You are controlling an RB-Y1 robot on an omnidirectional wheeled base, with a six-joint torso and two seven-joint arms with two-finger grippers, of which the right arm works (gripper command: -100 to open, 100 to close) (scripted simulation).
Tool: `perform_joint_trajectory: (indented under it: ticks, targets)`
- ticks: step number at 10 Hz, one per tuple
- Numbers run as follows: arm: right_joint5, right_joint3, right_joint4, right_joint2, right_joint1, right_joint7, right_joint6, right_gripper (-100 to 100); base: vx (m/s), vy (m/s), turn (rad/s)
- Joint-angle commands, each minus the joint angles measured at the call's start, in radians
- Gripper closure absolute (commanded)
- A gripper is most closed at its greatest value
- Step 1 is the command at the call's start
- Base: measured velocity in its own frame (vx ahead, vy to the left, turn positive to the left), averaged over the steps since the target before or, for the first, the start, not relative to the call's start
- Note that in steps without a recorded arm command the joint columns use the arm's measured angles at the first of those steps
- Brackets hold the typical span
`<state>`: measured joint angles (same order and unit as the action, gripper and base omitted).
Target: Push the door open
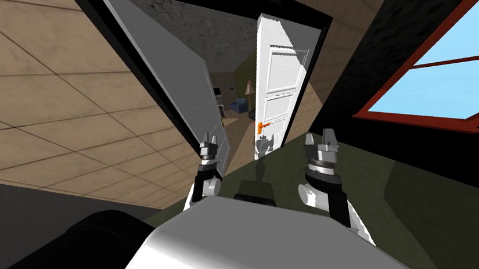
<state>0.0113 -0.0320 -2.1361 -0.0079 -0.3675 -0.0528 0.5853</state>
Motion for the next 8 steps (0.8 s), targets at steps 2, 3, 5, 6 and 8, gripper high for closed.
perform_joint_trajectory:
  ticks: [2,3,5,6,8]
  targets:
    - [-0.004,0.017,0.053,-0.010,0.026,0.006,-0.016,-100,0.078,-0.073,0.049]
    - [-0.005,0.023,0.077,-0.013,0.040,0.009,-0.022,-100,0.077,-0.099,0.046]
    - [-0.007,0.035,0.126,-0.021,0.066,0.014,-0.034,-100,0.084,-0.111,0.063]
    - [-0.009,0.041,0.153,-0.024,0.081,0.016,-0.041,-100,0.101,-0.096,0.061]
    - [-0.011,0.054,0.207,-0.030,0.110,0.022,-0.054,-100,0.096,-0.090,0.064]
